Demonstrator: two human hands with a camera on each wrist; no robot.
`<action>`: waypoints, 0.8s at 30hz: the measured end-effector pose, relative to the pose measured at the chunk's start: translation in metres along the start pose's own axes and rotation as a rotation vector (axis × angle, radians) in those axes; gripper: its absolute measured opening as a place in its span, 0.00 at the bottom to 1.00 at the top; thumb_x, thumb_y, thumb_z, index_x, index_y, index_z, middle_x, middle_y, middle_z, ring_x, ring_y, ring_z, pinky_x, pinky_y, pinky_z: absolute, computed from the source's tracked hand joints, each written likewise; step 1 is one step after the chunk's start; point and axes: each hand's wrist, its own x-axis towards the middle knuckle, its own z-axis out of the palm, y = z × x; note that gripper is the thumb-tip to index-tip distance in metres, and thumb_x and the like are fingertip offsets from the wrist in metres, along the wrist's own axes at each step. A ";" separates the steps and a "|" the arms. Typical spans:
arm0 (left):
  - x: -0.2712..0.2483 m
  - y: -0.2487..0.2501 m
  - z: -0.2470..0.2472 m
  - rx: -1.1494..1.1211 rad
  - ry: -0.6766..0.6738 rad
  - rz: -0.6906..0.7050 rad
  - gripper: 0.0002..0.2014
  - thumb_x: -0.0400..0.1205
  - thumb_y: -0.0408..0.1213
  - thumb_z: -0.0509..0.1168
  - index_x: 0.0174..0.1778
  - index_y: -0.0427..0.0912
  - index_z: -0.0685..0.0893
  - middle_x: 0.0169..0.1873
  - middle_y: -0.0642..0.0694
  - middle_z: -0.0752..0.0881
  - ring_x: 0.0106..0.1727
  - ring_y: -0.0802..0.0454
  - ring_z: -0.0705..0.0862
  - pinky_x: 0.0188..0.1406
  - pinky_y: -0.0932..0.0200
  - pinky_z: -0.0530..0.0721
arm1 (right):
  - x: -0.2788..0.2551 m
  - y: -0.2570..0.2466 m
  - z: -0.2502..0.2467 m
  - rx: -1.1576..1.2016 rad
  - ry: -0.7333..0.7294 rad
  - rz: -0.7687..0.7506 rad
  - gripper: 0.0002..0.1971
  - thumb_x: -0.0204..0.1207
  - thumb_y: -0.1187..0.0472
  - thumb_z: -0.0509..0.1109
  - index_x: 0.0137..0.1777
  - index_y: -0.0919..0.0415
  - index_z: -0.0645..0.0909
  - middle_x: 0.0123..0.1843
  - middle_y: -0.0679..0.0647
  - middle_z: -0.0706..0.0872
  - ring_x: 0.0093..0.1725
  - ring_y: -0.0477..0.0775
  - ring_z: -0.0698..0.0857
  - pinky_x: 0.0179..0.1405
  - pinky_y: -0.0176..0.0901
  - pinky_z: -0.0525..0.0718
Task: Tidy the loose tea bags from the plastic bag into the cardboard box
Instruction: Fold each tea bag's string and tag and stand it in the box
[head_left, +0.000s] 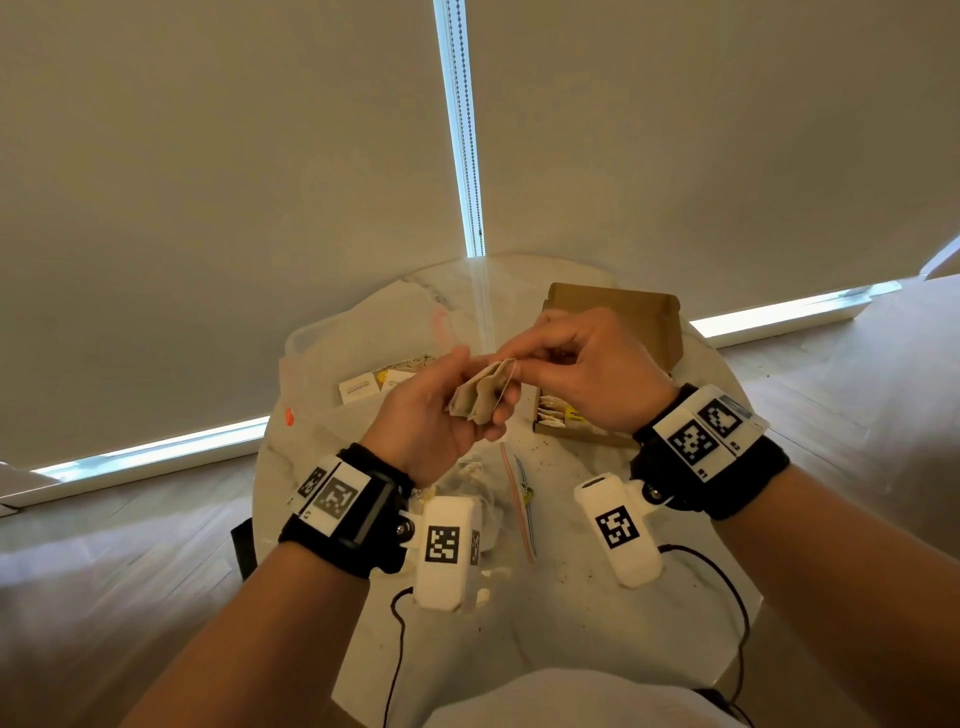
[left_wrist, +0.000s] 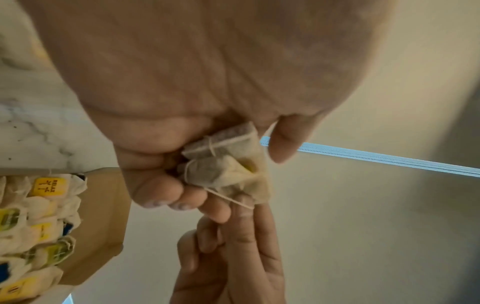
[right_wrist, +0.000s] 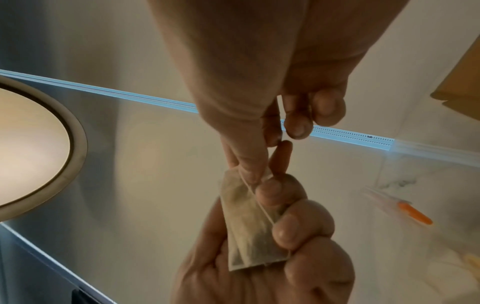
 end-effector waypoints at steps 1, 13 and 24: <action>0.001 0.000 -0.001 0.006 0.022 0.007 0.18 0.83 0.44 0.55 0.52 0.33 0.83 0.38 0.41 0.82 0.36 0.49 0.77 0.36 0.56 0.74 | 0.001 0.001 0.000 0.008 -0.001 0.002 0.11 0.75 0.66 0.76 0.52 0.51 0.89 0.40 0.55 0.86 0.38 0.51 0.82 0.37 0.33 0.80; 0.014 -0.010 -0.010 0.701 0.298 0.234 0.21 0.81 0.42 0.60 0.71 0.48 0.79 0.51 0.51 0.83 0.46 0.58 0.80 0.48 0.58 0.79 | 0.001 0.001 0.006 0.129 0.021 0.239 0.07 0.78 0.62 0.75 0.50 0.65 0.89 0.36 0.57 0.90 0.31 0.47 0.87 0.30 0.37 0.85; 0.011 -0.012 -0.014 0.551 0.199 0.077 0.11 0.86 0.24 0.63 0.63 0.35 0.81 0.44 0.37 0.87 0.42 0.49 0.88 0.42 0.56 0.88 | 0.007 0.012 0.000 -0.007 0.028 0.256 0.05 0.77 0.63 0.75 0.48 0.64 0.89 0.37 0.53 0.90 0.32 0.42 0.86 0.34 0.31 0.84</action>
